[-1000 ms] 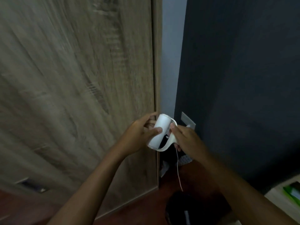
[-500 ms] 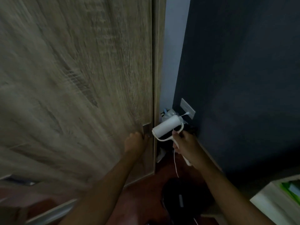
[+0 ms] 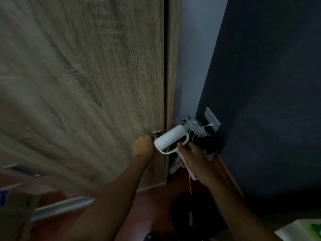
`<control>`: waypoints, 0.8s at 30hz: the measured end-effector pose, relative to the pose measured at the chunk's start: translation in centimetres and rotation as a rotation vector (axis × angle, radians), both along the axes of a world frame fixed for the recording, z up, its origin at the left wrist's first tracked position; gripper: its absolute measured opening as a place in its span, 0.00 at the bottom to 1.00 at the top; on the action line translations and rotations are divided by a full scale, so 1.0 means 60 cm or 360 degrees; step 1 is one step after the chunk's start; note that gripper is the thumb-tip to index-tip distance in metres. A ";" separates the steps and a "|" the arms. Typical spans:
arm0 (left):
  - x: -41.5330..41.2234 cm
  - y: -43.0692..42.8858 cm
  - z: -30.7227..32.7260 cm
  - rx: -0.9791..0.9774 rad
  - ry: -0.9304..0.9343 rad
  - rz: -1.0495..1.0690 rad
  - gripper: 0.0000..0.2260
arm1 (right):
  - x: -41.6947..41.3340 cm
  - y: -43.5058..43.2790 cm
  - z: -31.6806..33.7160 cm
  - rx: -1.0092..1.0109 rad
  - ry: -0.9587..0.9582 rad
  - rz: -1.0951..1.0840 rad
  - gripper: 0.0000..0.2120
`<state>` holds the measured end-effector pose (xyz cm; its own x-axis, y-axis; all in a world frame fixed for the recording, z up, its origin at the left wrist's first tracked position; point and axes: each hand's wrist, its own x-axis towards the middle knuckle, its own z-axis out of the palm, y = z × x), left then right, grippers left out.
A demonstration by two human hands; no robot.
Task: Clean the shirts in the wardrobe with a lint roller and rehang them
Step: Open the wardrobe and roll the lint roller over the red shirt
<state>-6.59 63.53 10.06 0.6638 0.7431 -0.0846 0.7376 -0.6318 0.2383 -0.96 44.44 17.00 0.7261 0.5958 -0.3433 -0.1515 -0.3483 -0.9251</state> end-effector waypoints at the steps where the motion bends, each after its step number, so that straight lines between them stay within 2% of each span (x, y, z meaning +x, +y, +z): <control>1: 0.000 -0.003 0.003 -0.0010 0.0020 0.0032 0.11 | -0.002 0.002 0.000 0.0018 0.0025 0.0015 0.16; 7: -0.038 0.004 0.007 0.0049 0.0008 0.0174 0.12 | -0.014 0.020 0.007 0.0107 0.0115 0.0077 0.14; 13: -0.121 0.052 -0.003 0.0058 -0.0079 0.0371 0.17 | -0.048 0.070 0.015 0.0129 0.0043 0.0236 0.14; 19: -0.218 0.112 0.024 0.0015 -0.0236 0.0670 0.17 | -0.109 0.146 0.026 0.0218 0.0063 0.0328 0.12; 22: -0.277 0.139 0.062 0.0090 -0.0468 0.0769 0.19 | -0.146 0.195 0.033 0.0241 0.0066 0.0319 0.09; 24: -0.319 0.159 0.095 0.0236 -0.0800 0.0790 0.15 | -0.174 0.227 0.036 0.0295 0.0115 0.0314 0.06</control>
<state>-25.76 73.05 15.75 0.1767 0.9472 0.2676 0.7699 -0.3024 0.5619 -11.40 58.08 19.18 0.5675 0.7807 -0.2617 -0.1654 -0.2033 -0.9651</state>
